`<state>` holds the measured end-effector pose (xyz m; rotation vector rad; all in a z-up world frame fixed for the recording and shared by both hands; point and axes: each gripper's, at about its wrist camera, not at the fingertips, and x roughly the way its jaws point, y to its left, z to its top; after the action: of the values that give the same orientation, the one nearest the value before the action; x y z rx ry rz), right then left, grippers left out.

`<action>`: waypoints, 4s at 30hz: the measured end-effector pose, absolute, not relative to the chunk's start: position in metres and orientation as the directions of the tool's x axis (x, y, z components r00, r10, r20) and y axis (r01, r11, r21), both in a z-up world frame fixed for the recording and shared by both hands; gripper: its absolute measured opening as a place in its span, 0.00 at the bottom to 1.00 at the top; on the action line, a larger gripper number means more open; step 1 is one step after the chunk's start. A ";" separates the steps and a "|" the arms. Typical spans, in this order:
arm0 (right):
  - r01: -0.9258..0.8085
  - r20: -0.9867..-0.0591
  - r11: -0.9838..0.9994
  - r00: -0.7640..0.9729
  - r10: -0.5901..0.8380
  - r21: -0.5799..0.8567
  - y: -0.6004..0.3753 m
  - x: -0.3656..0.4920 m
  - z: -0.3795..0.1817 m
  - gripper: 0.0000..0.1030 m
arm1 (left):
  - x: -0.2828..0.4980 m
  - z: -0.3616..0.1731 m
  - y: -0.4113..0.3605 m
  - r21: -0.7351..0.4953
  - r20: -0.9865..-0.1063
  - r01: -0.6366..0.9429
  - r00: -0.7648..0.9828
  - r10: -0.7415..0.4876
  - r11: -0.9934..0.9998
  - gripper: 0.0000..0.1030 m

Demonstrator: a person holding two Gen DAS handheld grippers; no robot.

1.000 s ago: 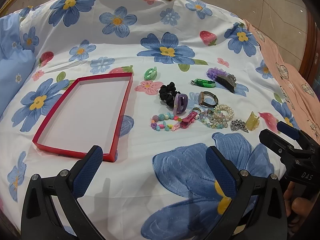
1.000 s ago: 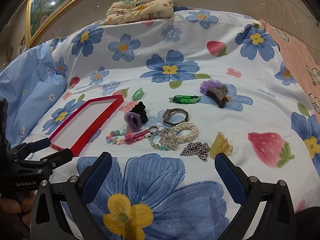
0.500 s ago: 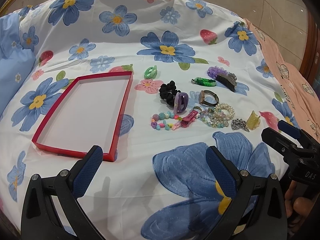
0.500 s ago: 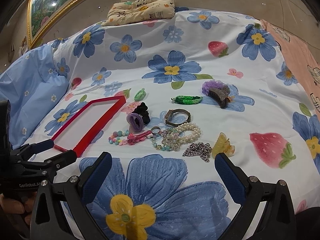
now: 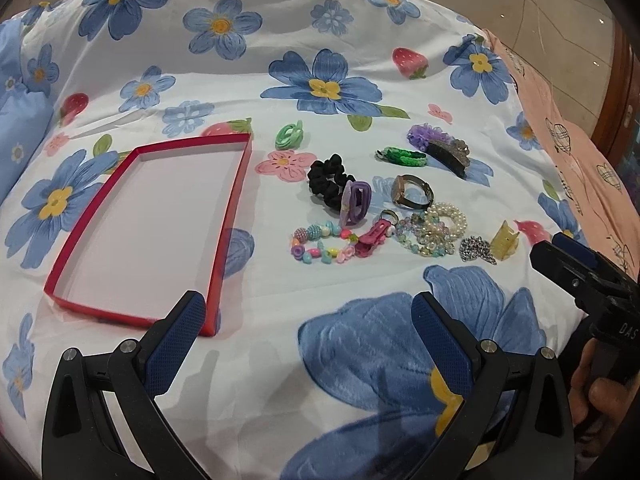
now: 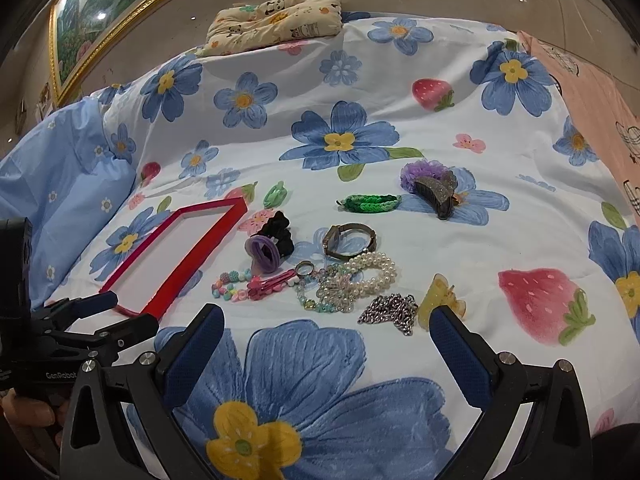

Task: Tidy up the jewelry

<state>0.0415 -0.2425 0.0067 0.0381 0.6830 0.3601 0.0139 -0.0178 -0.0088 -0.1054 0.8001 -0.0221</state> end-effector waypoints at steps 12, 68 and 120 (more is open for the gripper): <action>-0.290 -0.660 0.936 0.667 0.346 0.198 -0.250 0.079 -0.002 0.87 | 0.065 -0.007 -0.015 -0.122 -0.724 0.008 0.684 -0.095 0.992 0.95; -0.367 -0.713 0.894 0.553 0.432 0.256 -0.163 0.190 -0.007 0.06 | 0.122 0.001 0.065 -0.298 -0.729 0.009 0.644 -0.233 0.955 0.10; -0.600 -0.821 0.766 0.304 0.484 0.229 0.057 0.260 -0.072 0.07 | 0.188 -0.078 0.237 -0.264 -0.875 -0.315 0.477 -0.088 0.912 0.30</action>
<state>0.2601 0.0568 -0.0716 -0.1288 1.0374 0.7208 0.1881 0.2366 -0.0783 -0.4210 1.0734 0.1440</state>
